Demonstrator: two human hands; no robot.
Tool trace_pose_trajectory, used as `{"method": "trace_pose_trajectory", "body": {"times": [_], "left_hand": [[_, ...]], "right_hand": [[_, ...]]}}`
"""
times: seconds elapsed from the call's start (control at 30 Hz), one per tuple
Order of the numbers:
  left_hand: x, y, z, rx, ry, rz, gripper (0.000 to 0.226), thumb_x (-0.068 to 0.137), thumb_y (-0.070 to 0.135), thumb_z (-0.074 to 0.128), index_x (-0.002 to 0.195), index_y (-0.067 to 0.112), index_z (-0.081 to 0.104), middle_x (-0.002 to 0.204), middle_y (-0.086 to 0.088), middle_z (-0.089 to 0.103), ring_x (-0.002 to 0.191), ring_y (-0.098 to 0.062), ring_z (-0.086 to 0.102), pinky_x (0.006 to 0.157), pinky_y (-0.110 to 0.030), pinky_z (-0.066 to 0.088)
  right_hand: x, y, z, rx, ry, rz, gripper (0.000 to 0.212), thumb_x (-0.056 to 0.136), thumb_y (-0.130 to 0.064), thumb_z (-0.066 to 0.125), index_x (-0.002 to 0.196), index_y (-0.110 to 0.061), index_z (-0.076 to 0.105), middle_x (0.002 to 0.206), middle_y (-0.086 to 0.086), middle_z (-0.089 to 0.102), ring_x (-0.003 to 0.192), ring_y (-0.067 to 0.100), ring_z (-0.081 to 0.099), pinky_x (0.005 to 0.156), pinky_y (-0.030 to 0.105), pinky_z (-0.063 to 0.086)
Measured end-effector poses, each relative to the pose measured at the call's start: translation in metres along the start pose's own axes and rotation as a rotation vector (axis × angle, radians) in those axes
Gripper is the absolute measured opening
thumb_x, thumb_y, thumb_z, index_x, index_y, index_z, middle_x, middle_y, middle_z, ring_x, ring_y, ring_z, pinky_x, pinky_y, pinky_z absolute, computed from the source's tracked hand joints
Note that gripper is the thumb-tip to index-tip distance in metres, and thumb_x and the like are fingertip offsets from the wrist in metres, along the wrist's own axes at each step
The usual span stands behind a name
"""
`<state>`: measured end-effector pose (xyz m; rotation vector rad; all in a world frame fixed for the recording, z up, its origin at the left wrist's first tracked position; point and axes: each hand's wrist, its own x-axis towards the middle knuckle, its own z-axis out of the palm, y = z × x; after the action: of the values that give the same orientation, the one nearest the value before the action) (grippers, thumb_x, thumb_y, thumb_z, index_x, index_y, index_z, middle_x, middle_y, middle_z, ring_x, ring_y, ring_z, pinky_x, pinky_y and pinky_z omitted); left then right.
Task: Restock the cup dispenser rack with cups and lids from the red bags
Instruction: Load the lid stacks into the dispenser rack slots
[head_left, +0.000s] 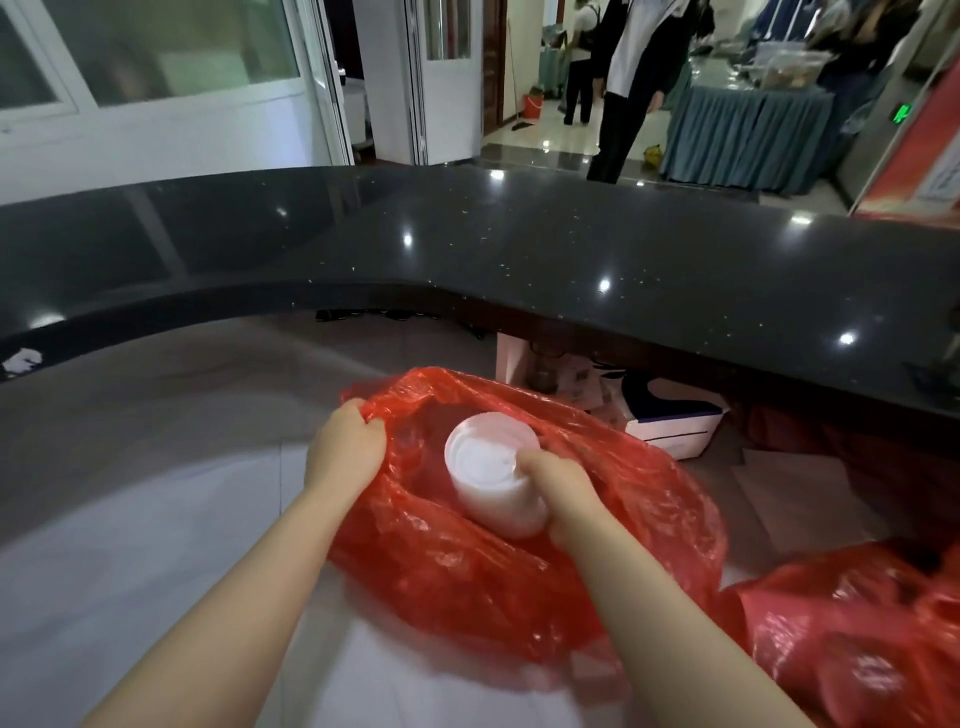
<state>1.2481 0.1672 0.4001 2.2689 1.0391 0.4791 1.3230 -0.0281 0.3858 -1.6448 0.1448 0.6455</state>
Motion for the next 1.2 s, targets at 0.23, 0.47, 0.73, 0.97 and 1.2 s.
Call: {"method": "trace_pose_trajectory", "body": {"times": [0.23,0.47,0.73,0.97,1.2], "left_hand": [[-0.006,0.014,-0.024,-0.241,-0.294,0.113,0.076,0.076,0.019,0.079,0.14,0.036,0.041,0.159,-0.009,0.007,0.145,-0.024,0.016,0.116,-0.04,0.021],[-0.046,0.017,-0.087,-0.387,0.104,0.29,0.055,0.088,0.013,0.063,0.129,0.046,0.046,0.157,0.007,0.017,0.134,0.01,0.017,0.101,-0.009,0.02],[-0.114,-0.016,-0.14,-0.603,0.102,0.121,0.05,0.075,0.046,0.063,0.122,0.038,0.049,0.114,0.021,0.06,0.105,0.0,0.059,0.08,-0.025,0.053],[-0.185,-0.081,-0.187,-0.829,0.524,-0.161,0.041,0.084,0.038,0.065,0.119,0.032,0.046,0.119,0.009,0.058,0.108,-0.012,0.06,0.081,-0.038,0.056],[-0.295,-0.125,-0.237,-1.085,0.722,-0.208,0.032,0.093,0.028,0.057,0.124,0.031,0.048,0.126,0.002,0.058,0.109,-0.019,0.063,0.068,-0.031,0.057]], "right_hand": [[-0.019,-0.022,-0.002,0.291,-0.569,0.233,0.071,0.05,-0.016,0.058,0.121,-0.021,0.059,0.126,0.013,0.056,0.113,0.038,0.053,0.077,0.051,0.055],[-0.033,-0.044,0.021,0.275,-0.694,-0.005,0.051,0.067,-0.011,0.048,0.114,-0.024,0.063,0.122,0.011,0.062,0.109,0.038,0.057,0.089,0.064,0.046],[-0.083,-0.053,0.111,-0.04,-0.798,-0.631,0.042,0.063,-0.024,0.066,0.104,-0.035,0.061,0.114,-0.001,0.06,0.106,0.022,0.06,0.072,0.036,0.056],[-0.16,-0.011,0.176,-0.082,-0.857,-0.726,0.069,0.077,-0.051,0.062,0.138,-0.025,0.042,0.124,-0.022,0.052,0.11,-0.017,0.049,0.081,0.002,0.04],[-0.271,0.026,0.211,0.003,-1.241,-0.65,0.053,0.062,-0.047,0.071,0.113,-0.04,0.056,0.105,-0.02,0.064,0.097,0.002,0.062,0.068,0.022,0.054]]}}
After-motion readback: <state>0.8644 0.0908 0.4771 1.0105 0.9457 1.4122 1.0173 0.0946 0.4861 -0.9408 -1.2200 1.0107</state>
